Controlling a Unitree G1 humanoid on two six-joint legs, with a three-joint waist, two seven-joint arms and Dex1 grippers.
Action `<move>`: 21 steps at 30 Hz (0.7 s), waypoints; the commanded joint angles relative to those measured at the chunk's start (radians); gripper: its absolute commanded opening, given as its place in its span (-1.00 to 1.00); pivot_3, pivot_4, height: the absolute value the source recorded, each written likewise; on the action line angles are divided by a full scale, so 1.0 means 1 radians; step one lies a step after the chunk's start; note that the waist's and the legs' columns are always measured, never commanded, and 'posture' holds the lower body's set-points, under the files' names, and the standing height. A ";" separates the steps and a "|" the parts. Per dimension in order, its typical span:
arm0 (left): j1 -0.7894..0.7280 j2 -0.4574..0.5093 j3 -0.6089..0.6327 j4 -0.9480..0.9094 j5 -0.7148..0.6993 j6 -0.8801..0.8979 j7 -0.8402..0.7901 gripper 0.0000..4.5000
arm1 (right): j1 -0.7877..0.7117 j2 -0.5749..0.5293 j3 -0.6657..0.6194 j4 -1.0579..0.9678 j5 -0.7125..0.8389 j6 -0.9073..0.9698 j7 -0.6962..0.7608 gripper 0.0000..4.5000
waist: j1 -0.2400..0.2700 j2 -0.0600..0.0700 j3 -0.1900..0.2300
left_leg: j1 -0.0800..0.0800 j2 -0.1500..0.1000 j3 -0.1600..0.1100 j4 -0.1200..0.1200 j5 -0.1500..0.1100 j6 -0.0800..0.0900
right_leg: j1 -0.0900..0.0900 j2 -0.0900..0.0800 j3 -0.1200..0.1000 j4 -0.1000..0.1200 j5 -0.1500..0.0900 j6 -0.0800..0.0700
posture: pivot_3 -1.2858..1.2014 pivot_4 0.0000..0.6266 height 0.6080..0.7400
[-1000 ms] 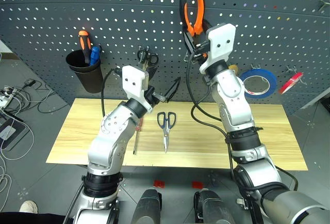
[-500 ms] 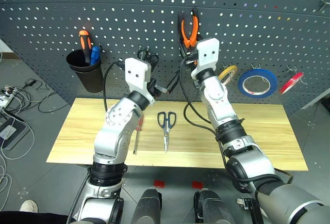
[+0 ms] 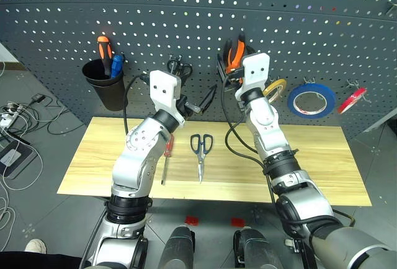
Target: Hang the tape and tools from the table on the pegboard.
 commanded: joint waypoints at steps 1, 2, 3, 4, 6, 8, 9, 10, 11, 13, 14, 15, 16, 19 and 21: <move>-0.010 0.002 0.000 -0.010 -0.001 -0.022 -0.014 1.00 | 0.064 -0.010 0.010 -0.184 0.050 0.112 0.070 0.99 | -0.001 0.000 0.000 | 0.000 0.000 0.000 0.000 0.000 0.000 | 0.000 0.000 0.000 0.000 0.000 0.000 | 0.19 -0.31 1.00; -0.006 0.002 -0.001 -0.014 -0.002 -0.020 -0.016 1.00 | 0.091 -0.017 0.017 -0.237 0.055 0.149 0.086 0.99 | -0.001 0.000 0.000 | 0.000 0.000 0.000 0.000 0.000 0.000 | 0.000 0.000 0.000 0.000 0.000 0.000 | 0.19 -0.30 1.00; 0.000 0.003 -0.002 -0.019 -0.004 -0.016 -0.017 1.00 | 0.120 -0.025 0.022 -0.292 0.062 0.189 0.102 0.99 | -0.002 0.000 0.000 | 0.000 0.000 0.000 0.000 0.000 0.000 | 0.000 0.000 0.000 0.000 0.000 0.000 | 0.19 -0.30 1.00; 0.006 0.003 -0.003 -0.025 -0.006 -0.012 -0.018 1.00 | 0.143 -0.032 0.023 -0.338 0.068 0.222 0.113 0.99 | -0.002 0.000 0.000 | 0.000 0.000 0.000 0.000 0.000 0.000 | 0.000 0.000 0.000 0.000 0.000 0.000 | 0.19 -0.29 1.00; 0.025 0.004 -0.004 -0.040 -0.010 0.004 -0.018 1.00 | 0.190 -0.051 0.023 -0.430 0.080 0.298 0.133 0.99 | -0.003 0.001 0.001 | 0.000 0.000 -0.001 0.000 -0.002 0.004 | 0.000 0.000 0.000 0.000 0.000 0.000 | 0.18 -0.28 1.00; 0.053 0.006 -0.006 -0.054 0.001 0.009 -0.008 1.00 | 0.236 -0.076 0.021 -0.521 0.097 0.368 0.155 0.99 | -0.004 0.002 0.003 | 0.000 0.000 -0.001 0.000 -0.002 0.004 | 0.000 0.000 0.000 0.000 0.000 0.000 | 0.18 -0.24 1.00; 0.069 0.001 -0.003 -0.057 0.010 0.013 0.010 1.00 | 0.260 -0.091 0.020 -0.567 0.107 0.403 0.168 0.99 | -0.004 0.002 0.004 | 0.000 0.000 -0.002 0.000 -0.002 0.004 | 0.000 0.000 0.000 -0.001 0.000 0.000 | 0.17 -0.23 1.00; 0.085 -0.004 -0.002 -0.057 0.019 0.016 0.028 1.00 | 0.281 -0.105 0.019 -0.608 0.117 0.436 0.181 0.99 | -0.004 0.002 0.004 | 0.000 0.000 -0.002 0.000 -0.003 0.004 | 0.000 0.000 0.000 -0.001 0.000 0.000 | 0.17 -0.21 1.00; 0.101 -0.005 -0.005 -0.058 0.032 0.018 0.043 1.00 | 0.302 -0.118 0.020 -0.647 0.130 0.468 0.195 0.99 | -0.004 0.002 0.005 | 0.000 0.000 -0.002 0.000 -0.003 0.005 | 0.000 0.000 0.000 -0.001 0.000 0.000 | 0.17 -0.19 1.00; 0.140 0.002 -0.029 -0.042 0.082 0.003 0.066 1.00 | 0.351 -0.152 0.014 -0.726 0.176 0.541 0.238 0.99 | -0.005 0.003 0.008 | 0.000 0.000 -0.003 0.000 -0.003 0.005 | 0.000 0.000 0.000 -0.001 0.000 0.000 | 0.16 -0.16 1.00; 0.159 0.006 -0.037 -0.029 0.102 -0.003 0.073 1.00 | 0.377 -0.171 0.011 -0.764 0.205 0.583 0.262 0.99 | -0.006 0.003 0.011 | 0.000 0.000 -0.004 0.000 -0.003 0.005 | 0.001 0.000 0.000 -0.001 0.000 0.000 | 0.15 -0.11 1.00; 0.176 0.012 -0.047 0.002 0.134 -0.006 0.088 1.00 | 0.415 -0.202 0.011 -0.800 0.235 0.618 0.302 0.99 | -0.006 0.003 0.015 | 0.001 0.000 -0.005 0.000 -0.003 0.005 | 0.001 0.000 0.000 -0.001 0.000 0.000 | 0.15 -0.10 1.00; 0.189 0.014 -0.050 0.029 0.152 0.003 0.100 1.00 | 0.447 -0.230 0.015 -0.833 0.260 0.648 0.337 0.99 | -0.005 0.004 0.019 | 0.001 0.000 -0.006 0.000 -0.003 0.005 | 0.001 0.000 0.000 -0.001 0.000 0.000 | 0.14 -0.06 1.00; 0.213 0.013 -0.066 0.103 0.193 0.047 0.126 1.00 | 0.542 -0.318 0.043 -0.903 0.305 0.687 0.443 0.99 | -0.009 0.004 0.038 | 0.002 -0.001 -0.008 0.000 -0.003 0.006 | 0.003 0.000 -0.001 -0.001 0.000 0.000 | 0.12 0.03 1.00; 0.223 -0.006 -0.069 0.144 0.203 0.087 0.149 1.00 | 0.603 -0.378 0.078 -0.914 0.293 0.639 0.519 0.99 | -0.017 0.004 0.054 | 0.002 -0.001 -0.009 0.001 -0.003 0.006 | 0.003 0.000 -0.001 0.000 0.000 0.000 | 0.11 0.07 1.00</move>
